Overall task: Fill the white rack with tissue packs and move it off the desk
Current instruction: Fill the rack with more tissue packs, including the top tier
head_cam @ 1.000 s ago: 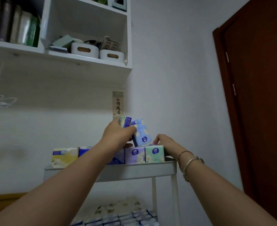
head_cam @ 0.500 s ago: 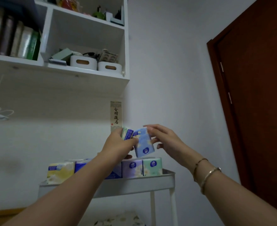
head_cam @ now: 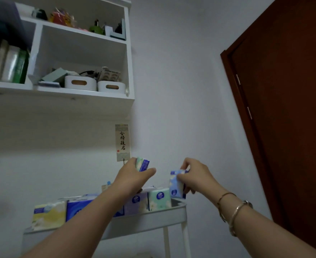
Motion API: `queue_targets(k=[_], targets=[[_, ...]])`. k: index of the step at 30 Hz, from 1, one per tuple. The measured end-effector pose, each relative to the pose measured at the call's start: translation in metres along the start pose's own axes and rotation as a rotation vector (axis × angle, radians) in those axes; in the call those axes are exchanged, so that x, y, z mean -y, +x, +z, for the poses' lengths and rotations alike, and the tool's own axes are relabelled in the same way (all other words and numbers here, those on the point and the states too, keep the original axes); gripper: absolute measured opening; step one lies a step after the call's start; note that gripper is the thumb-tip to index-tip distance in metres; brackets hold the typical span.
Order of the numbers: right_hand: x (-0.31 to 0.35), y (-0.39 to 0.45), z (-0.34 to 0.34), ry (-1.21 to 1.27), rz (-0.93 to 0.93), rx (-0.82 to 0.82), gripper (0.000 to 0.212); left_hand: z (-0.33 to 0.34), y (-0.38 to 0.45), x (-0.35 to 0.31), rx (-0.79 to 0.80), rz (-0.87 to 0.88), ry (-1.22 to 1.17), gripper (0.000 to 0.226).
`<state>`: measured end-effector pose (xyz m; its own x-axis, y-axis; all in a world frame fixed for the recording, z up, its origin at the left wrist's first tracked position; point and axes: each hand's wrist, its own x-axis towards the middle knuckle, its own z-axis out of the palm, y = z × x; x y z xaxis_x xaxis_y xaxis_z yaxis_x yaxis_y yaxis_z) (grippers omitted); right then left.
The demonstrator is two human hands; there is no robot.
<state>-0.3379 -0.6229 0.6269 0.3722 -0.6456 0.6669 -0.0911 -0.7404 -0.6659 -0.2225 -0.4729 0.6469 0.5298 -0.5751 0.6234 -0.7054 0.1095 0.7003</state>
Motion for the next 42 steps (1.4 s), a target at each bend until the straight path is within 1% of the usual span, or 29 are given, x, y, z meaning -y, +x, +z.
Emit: queue_targets(k=[1, 3, 5, 6, 8, 9, 10, 11, 13, 14, 15, 16, 18, 20, 22, 24, 26, 27, 28, 29, 30, 31, 32, 33, 34, 36, 39, 42], targets=[[0.001, -0.002, 0.004, -0.015, 0.006, 0.034, 0.014, 0.001, 0.0, 0.001, -0.002, 0.0, 0.007, 0.028], [0.001, -0.001, 0.013, -0.014, 0.0, 0.028, 0.015, 0.002, 0.001, 0.002, -0.006, 0.001, 0.008, 0.026], [0.004, 0.001, 0.018, -0.031, 0.001, 0.025, 0.007, 0.001, 0.001, 0.002, -0.003, -0.01, -0.006, 0.025], [0.006, 0.002, 0.02, -0.043, 0.011, 0.042, 0.008, 0.001, 0.001, 0.002, 0.001, -0.02, -0.012, 0.026], [0.011, 0.002, 0.021, -0.052, 0.03, 0.084, 0.019, -0.001, 0.003, 0.002, 0.015, -0.036, -0.01, 0.028], [0.013, 0.001, 0.022, -0.061, 0.034, 0.102, 0.018, -0.002, 0.003, 0.003, 0.025, -0.046, -0.013, 0.029], [0.013, 0.002, 0.023, -0.064, 0.049, 0.139, 0.013, -0.004, 0.004, 0.003, 0.038, -0.059, -0.024, 0.03], [0.014, 0.002, 0.023, -0.06, 0.085, 0.209, 0.011, -0.004, 0.005, 0.003, 0.053, -0.072, -0.035, 0.032], [0.015, 0.001, 0.022, -0.097, 0.124, 0.408, 0.02, -0.006, 0.005, 0.001, 0.089, -0.101, -0.045, 0.039], [0.014, 0.001, 0.022, -0.154, 0.094, 0.477, 0.024, -0.006, 0.004, 0.0, 0.107, -0.114, -0.043, 0.045], [0.013, 0.002, 0.024, -0.224, 0.039, 0.497, 0.027, -0.007, 0.004, -0.001, 0.12, -0.122, -0.043, 0.052], [0.011, 0.002, 0.026, -0.299, -0.027, 0.472, 0.029, -0.007, 0.003, -0.002, 0.129, -0.125, -0.047, 0.057], [0.006, 0.003, 0.033, -0.433, -0.149, 0.362, 0.025, -0.007, 0.002, -0.003, 0.135, -0.127, -0.056, 0.059], [0.001, 0.003, 0.042, -0.469, -0.212, 0.301, 0.019, -0.008, 0.001, -0.002, 0.137, -0.132, -0.055, 0.056], [0.0, 0.006, 0.043, -0.421, -0.204, 0.308, 0.018, -0.009, 0.001, -0.002, 0.144, -0.143, -0.08, 0.055], [-0.002, 0.01, 0.039, -0.372, -0.159, 0.337, 0.022, -0.01, 0.004, 0.001, 0.161, -0.155, -0.114, 0.053], [-0.005, 0.012, 0.035, -0.313, -0.103, 0.348, 0.023, -0.011, 0.006, 0.003, 0.179, -0.155, -0.103, 0.043], [-0.004, 0.011, 0.032, -0.252, -0.075, 0.326, 0.026, -0.011, 0.006, 0.004, 0.183, -0.144, -0.086, 0.038], [-0.002, 0.01, 0.03, -0.152, -0.049, 0.285, 0.03, -0.012, 0.005, 0.004, 0.188, -0.121, -0.063, 0.037], [0.001, 0.008, 0.026, -0.025, -0.039, 0.229, 0.027, -0.012, 0.005, 0.004, 0.19, -0.087, -0.034, 0.037], [0.006, 0.007, 0.022, 0.123, -0.035, 0.18, 0.019, -0.012, 0.003, 0.004, 0.19, -0.044, -0.001, 0.039], [0.012, 0.004, 0.016, 0.252, -0.036, 0.17, 0.014, -0.012, 0.002, 0.002, 0.19, 0.001, 0.04, 0.04], [0.017, 0.002, 0.012, 0.345, -0.044, 0.199, 0.022, -0.011, 0.0, 0.0, 0.195, 0.042, 0.091, 0.04], [0.022, 0.0, 0.008, 0.387, -0.069, 0.24, 0.029, -0.01, 0.0, -0.003, 0.202, 0.079, 0.141, 0.04], [0.026, -0.003, 0.006, 0.392, -0.112, 0.273, 0.031, -0.007, 0.0, -0.006, 0.213, 0.115, 0.175, 0.039], [0.032, -0.008, 0.005, 0.398, -0.19, 0.292, 0.025, -0.003, 0.0, -0.01, 0.223, 0.171, 0.211, 0.039], [0.036, -0.011, -0.002, 0.441, -0.219, 0.259, 0.021, 0.003, -0.001, -0.014, 0.245, 0.226, 0.21, 0.039], [0.033, -0.012, -0.012, 0.404, -0.208, 0.331, 0.025, 0.005, 0.001, -0.017, 0.302, 0.268, 0.177, 0.038]])
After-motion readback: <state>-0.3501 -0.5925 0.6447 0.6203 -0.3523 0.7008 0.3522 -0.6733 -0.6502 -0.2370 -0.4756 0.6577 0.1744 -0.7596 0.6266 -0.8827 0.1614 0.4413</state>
